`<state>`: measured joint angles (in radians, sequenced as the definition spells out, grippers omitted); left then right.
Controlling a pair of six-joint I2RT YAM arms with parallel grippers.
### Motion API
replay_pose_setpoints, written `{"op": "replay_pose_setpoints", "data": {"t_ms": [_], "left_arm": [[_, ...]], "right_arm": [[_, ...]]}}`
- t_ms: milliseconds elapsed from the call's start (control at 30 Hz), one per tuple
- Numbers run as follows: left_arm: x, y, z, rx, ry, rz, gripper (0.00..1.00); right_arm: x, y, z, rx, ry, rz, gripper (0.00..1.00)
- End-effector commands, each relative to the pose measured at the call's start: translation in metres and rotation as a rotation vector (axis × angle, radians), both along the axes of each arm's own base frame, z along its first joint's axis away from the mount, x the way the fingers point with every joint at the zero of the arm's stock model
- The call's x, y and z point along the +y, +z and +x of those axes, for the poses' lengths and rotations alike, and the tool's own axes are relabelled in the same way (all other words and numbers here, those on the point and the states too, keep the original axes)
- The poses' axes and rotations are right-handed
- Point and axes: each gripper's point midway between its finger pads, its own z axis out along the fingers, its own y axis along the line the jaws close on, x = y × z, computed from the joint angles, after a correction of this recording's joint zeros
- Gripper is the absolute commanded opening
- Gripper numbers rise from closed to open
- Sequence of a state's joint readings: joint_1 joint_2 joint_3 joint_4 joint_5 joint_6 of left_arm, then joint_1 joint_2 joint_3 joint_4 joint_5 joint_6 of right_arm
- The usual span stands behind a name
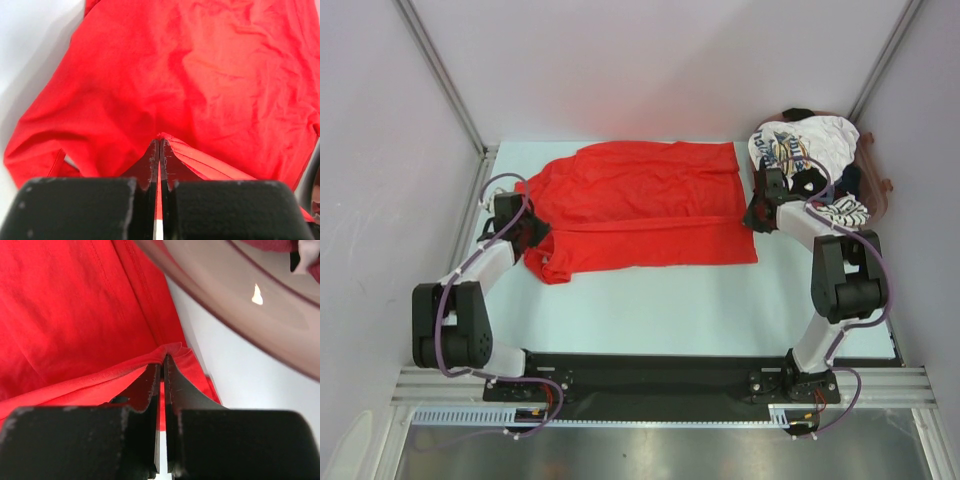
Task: Fold and stack the tank tops
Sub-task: Fold the tank top
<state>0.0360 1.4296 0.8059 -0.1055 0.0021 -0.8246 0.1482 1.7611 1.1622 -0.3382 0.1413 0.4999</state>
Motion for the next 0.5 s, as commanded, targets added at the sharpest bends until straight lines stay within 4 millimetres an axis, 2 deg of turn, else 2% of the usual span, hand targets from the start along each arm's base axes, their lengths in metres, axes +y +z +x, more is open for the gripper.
{"op": "replay_pose_setpoints", "data": {"t_ms": [0, 133, 200, 233, 267, 300, 333, 367, 400, 433, 467], "left_arm": [[0.008, 0.017, 0.026, -0.061, 0.002, 0.051, 0.0], [0.008, 0.0, 0.039, -0.005, -0.003, 0.049, 0.0], [0.009, 0.002, 0.046, -0.007, 0.001, 0.052, 0.01], [0.011, -0.003, 0.047, 0.007, 0.01, 0.062, 0.01], [0.013, -0.004, 0.049, 0.012, 0.015, 0.067, 0.03], [0.013, -0.002, 0.051, 0.012, 0.01, 0.071, 0.13], [0.012, -0.002, 0.053, 0.011, 0.004, 0.071, 0.18], [0.012, 0.001, 0.054, 0.003, -0.001, 0.073, 0.35], [0.011, 0.002, 0.055, 0.0, -0.005, 0.071, 0.46], [0.01, 0.006, 0.055, -0.012, -0.008, 0.07, 0.54], [0.011, 0.007, 0.054, -0.017, -0.01, 0.075, 0.63]], "right_arm": [[-0.009, 0.011, 0.022, -0.048, -0.034, -0.023, 0.0], [-0.011, 0.002, 0.033, -0.035, -0.048, -0.024, 0.0], [-0.011, 0.003, 0.038, -0.043, -0.052, -0.024, 0.01], [-0.01, 0.006, 0.042, -0.055, -0.051, -0.024, 0.04], [-0.01, 0.004, 0.044, -0.054, -0.05, -0.023, 0.1], [-0.012, 0.005, 0.046, -0.057, -0.055, -0.025, 0.15], [-0.011, 0.006, 0.049, -0.062, -0.052, -0.023, 0.22], [-0.013, 0.006, 0.049, -0.063, -0.058, -0.02, 0.25], [-0.013, 0.007, 0.05, -0.064, -0.058, -0.019, 0.29], [-0.012, 0.01, 0.05, -0.07, -0.06, -0.013, 0.39], [-0.013, 0.017, 0.05, -0.085, -0.06, -0.012, 0.44]]}}
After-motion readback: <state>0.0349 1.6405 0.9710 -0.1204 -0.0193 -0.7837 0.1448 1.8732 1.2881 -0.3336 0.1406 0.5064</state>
